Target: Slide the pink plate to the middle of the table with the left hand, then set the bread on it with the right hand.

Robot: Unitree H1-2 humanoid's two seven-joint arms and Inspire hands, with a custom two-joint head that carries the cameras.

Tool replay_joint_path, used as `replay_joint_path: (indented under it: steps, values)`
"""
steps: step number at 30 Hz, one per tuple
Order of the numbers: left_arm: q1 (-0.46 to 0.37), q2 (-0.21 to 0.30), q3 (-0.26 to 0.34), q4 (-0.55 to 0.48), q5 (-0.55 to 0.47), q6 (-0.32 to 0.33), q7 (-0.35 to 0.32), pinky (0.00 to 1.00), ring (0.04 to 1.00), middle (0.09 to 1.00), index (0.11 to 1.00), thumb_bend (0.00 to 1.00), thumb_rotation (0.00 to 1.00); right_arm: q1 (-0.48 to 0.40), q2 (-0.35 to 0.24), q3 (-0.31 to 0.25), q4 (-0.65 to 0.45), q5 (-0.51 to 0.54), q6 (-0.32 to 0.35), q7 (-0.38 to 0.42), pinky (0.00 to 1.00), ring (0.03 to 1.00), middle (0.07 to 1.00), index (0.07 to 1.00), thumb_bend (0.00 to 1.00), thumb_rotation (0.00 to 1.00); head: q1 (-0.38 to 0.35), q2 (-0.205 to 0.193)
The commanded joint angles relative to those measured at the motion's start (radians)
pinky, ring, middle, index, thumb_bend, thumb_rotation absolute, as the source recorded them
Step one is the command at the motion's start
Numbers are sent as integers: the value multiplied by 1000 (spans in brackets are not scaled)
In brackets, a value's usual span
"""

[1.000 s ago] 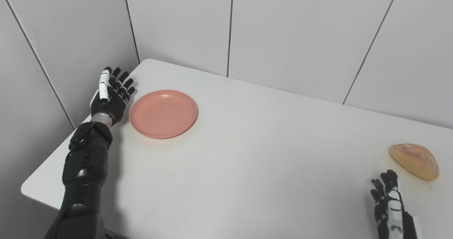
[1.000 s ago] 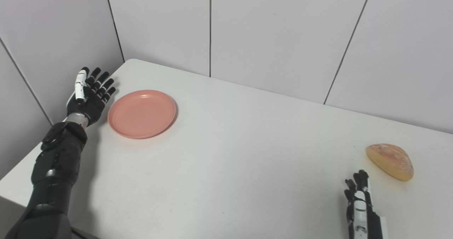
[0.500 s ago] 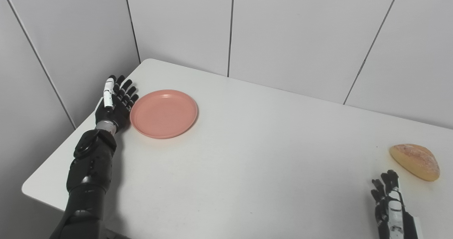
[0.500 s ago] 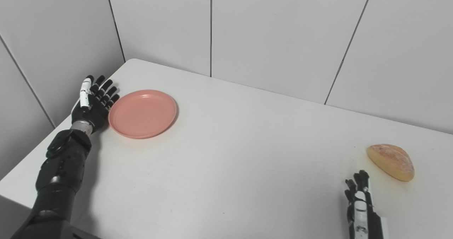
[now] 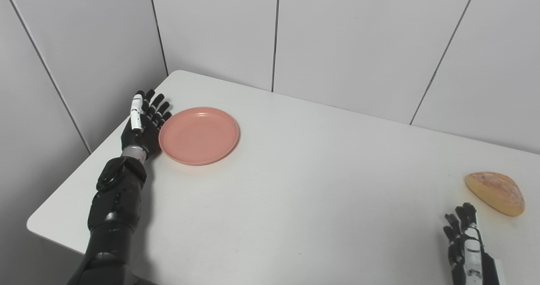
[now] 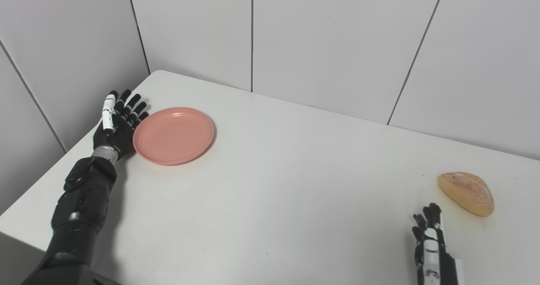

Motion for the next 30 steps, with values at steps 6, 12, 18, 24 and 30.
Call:
replay_joint_path:
  steps: [6,12,18,24,30]
  values:
    - [-28,-19,-14,2,-12,-2,-11,1000,974,960,954,293,1000,-4,-7,-3,-16,6,-23,8,1000,982,998,1000,238,1000,-3,4]
    - [-40,-34,-41,29,-11,-13,-22,1000,965,960,955,292,1000,-4,-1,0,-21,-7,-23,1,998,981,996,1000,228,1000,-19,9]
    - [-55,-52,-60,38,-17,-16,-46,990,971,967,955,308,1000,-5,1,-1,-13,-23,-35,-2,986,971,987,995,245,1000,-27,11]
    - [-68,-57,-91,51,2,-27,-53,1000,967,968,952,282,1000,-6,9,-2,-11,-14,-31,-2,985,968,984,990,250,1000,-36,14]
    - [-90,-59,-116,102,21,-51,-54,1000,955,949,945,302,1000,-8,8,2,-5,-27,-39,-3,984,970,986,995,238,1000,-41,12]
